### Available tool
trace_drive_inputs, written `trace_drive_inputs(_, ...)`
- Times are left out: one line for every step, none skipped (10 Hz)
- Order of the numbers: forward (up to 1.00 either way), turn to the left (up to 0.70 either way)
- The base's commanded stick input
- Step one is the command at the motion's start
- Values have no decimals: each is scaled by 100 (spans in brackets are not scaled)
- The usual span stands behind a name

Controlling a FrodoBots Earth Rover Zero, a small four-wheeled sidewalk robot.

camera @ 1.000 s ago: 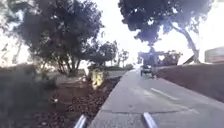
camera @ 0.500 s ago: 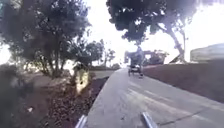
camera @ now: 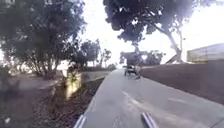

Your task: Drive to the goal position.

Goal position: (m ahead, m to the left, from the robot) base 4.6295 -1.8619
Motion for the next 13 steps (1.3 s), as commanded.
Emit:
trace_drive_inputs(97, 16)
trace_drive_inputs(96, 29)
trace_drive_inputs(96, 37)
trace_drive_inputs(95, 37)
trace_drive_inputs(93, 37)
trace_drive_inputs(97, 0)
trace_drive_inputs(98, 0)
trace_drive_inputs(97, 0)
trace_drive_inputs(97, 0)
trace_drive_inputs(98, 0)
trace_drive_inputs(98, 0)
trace_drive_inputs(97, 0)
trace_drive_inputs(97, 0)
